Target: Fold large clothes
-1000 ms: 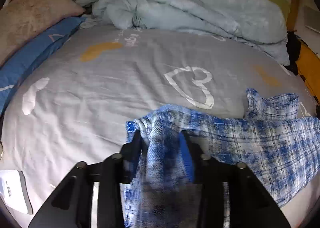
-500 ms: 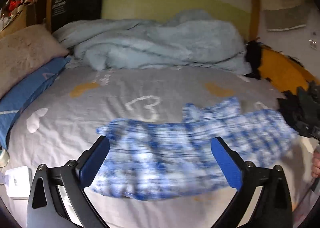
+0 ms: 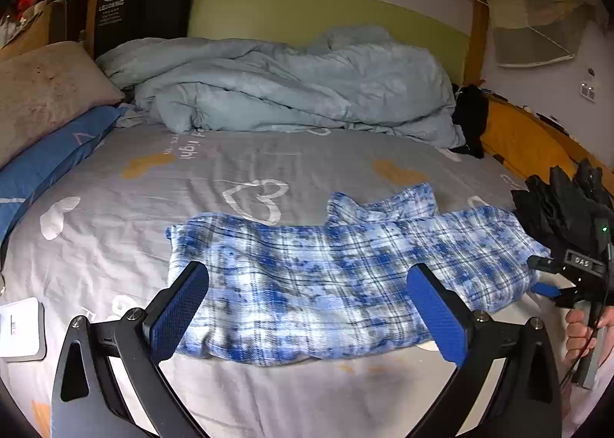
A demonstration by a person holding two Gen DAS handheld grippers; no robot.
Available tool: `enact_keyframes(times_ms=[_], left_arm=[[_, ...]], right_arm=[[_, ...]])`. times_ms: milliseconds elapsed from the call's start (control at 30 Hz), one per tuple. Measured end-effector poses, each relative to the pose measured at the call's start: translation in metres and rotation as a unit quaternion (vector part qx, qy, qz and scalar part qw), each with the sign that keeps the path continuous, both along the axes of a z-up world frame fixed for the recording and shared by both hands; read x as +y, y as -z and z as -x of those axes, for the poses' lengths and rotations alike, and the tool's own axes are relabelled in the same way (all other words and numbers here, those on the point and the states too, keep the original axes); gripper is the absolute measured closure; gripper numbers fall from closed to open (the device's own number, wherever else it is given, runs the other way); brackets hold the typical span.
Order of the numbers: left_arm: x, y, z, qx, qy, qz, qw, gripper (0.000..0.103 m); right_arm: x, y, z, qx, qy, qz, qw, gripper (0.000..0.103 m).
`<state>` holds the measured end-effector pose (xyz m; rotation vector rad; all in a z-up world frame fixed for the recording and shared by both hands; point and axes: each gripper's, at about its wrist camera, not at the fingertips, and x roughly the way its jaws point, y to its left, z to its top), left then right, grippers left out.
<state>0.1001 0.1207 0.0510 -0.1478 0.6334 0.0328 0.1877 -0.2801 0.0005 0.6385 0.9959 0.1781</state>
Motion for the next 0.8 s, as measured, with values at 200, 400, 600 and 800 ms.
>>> enact_keyframes(times_ms=[200,400,600,800], left_arm=[[0.007,0.013,-0.009,0.021,-0.012,0.015,0.9996,0.000],[0.002,0.011,-0.010,0.017,0.001,0.003,0.9998,0.000],[0.003,0.006,-0.012,0.015,-0.010,0.005,0.9998,0.000],[0.016,0.007,-0.019,0.024,-0.036,-0.008,0.9990,0.000]], right_arm=[[0.004,0.021,-0.016,0.009,0.024,0.017,1.000,0.031],[0.024,0.005,-0.018,-0.035,0.005,0.095,0.995,0.080],[0.077,-0.033,-0.001,-0.107,-0.032,0.257,0.960,0.083],[0.125,-0.054,0.007,-0.159,-0.074,0.294,0.940,0.084]])
